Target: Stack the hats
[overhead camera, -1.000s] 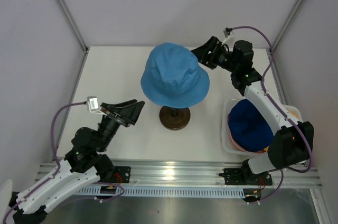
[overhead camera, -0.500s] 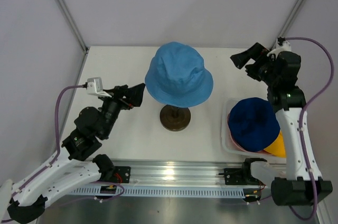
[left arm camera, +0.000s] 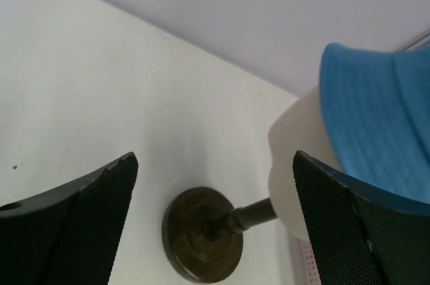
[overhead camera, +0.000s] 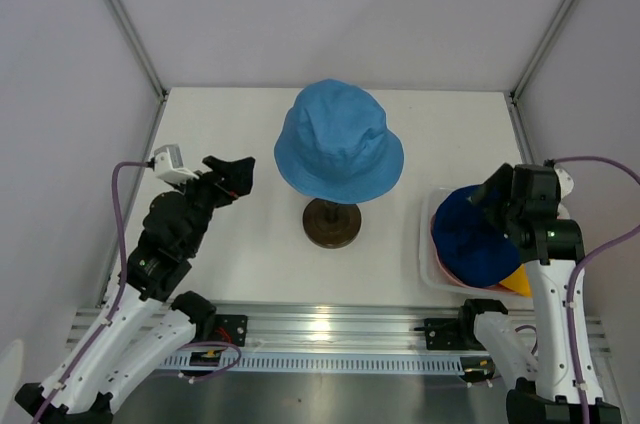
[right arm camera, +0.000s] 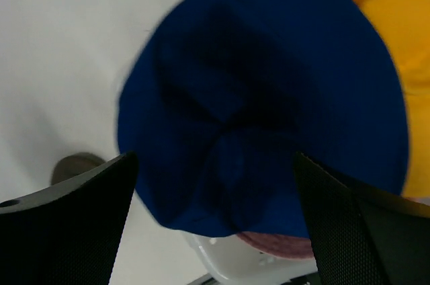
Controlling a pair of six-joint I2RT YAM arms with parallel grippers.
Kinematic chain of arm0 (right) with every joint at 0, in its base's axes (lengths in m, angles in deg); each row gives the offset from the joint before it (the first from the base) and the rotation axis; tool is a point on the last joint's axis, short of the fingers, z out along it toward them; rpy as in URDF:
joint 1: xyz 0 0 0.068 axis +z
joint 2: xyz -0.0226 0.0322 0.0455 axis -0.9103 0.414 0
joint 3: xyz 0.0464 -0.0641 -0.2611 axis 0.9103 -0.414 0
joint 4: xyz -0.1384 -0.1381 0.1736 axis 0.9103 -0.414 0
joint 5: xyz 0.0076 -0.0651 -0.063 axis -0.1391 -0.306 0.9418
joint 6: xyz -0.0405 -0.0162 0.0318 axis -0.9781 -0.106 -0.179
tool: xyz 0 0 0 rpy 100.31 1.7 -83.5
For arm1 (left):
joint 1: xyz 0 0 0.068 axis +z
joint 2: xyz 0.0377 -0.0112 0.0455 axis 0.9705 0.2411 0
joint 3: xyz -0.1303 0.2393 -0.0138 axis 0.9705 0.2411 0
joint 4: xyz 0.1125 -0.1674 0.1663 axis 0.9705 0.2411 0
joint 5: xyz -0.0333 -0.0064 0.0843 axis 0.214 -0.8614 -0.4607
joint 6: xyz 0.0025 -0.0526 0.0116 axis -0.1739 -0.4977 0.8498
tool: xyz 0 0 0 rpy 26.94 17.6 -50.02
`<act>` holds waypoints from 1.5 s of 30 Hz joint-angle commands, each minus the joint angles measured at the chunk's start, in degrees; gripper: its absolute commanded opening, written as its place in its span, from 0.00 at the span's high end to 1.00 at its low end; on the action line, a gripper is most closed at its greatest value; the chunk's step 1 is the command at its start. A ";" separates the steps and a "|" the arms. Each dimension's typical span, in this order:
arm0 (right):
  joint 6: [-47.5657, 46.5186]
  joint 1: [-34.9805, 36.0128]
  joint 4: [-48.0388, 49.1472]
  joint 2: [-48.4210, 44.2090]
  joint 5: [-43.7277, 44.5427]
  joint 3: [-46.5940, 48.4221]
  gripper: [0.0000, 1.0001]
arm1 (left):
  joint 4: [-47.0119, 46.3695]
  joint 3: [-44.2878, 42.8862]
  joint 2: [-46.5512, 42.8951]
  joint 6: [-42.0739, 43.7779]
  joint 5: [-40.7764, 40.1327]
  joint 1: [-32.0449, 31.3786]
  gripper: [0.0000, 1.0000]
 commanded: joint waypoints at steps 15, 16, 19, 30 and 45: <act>9.83 -1.51 -4.92 -3.22 7.89 -11.65 0.18 | 3.03 4.43 -5.73 -1.18 6.14 3.02 0.01; 9.13 -1.51 -3.86 -2.87 6.49 -12.01 0.23 | 3.03 5.04 -5.73 -1.18 6.23 3.02 0.01; 8.51 -1.51 -1.75 -1.90 6.04 -12.11 0.33 | 2.94 5.31 -5.99 -1.26 6.15 3.11 0.01; 2.89 -1.51 0.28 -4.35 3.15 -0.78 1.00 | 2.24 5.14 -5.64 -1.18 6.15 3.11 0.01; -0.37 -1.51 13.98 -2.96 -13.12 11.27 1.00 | 1.53 3.64 -3.79 -0.47 6.67 3.11 0.00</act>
